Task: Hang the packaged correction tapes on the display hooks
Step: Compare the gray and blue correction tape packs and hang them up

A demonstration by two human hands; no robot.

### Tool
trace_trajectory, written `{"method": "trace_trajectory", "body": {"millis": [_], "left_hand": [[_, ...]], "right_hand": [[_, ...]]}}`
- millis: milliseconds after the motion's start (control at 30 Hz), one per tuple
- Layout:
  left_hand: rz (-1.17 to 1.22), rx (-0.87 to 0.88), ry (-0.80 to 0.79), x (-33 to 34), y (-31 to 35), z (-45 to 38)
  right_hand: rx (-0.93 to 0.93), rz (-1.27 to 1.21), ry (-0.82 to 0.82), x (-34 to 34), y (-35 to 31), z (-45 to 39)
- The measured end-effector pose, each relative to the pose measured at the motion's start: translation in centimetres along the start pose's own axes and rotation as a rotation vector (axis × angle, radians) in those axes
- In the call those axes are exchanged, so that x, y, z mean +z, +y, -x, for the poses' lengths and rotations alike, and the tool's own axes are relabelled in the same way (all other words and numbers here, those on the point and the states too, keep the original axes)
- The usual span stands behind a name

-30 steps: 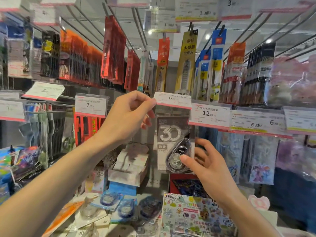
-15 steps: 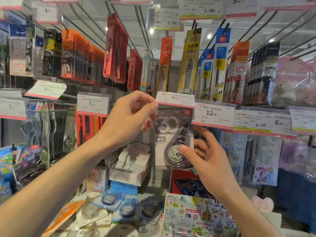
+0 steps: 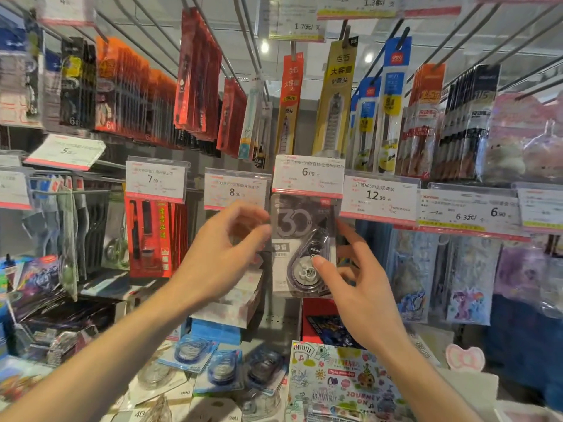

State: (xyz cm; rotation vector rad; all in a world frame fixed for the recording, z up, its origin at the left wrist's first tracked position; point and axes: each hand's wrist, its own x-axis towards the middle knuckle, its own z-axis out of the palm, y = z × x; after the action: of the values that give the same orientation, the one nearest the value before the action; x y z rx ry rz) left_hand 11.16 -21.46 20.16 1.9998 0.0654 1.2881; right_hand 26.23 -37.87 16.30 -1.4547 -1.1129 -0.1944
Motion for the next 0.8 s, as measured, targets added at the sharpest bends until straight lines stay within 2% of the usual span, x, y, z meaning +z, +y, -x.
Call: {"method": "trace_trajectory", "body": {"millis": [333,567,700,800], "left_hand": [[-0.179,-0.075,-0.025,5.0,-6.4,0.5],[-0.087,-0.136,-0.061,6.6,-8.7,-2.0],[-0.028,-0.159,-0.043,7.3,-9.7,-3.0],[-0.014,-0.167,-0.039,7.5,-9.9,-3.5]], "right_hand": [[0.042,0.103,0.042,2.1,2.5,-2.9],[0.168,0.115,0.007,3.2,4.8,-5.8],[0.144,0.186,0.000,3.6,5.7,-7.2],[0.179,0.148,-0.042,3.4,6.0,-7.9]]}}
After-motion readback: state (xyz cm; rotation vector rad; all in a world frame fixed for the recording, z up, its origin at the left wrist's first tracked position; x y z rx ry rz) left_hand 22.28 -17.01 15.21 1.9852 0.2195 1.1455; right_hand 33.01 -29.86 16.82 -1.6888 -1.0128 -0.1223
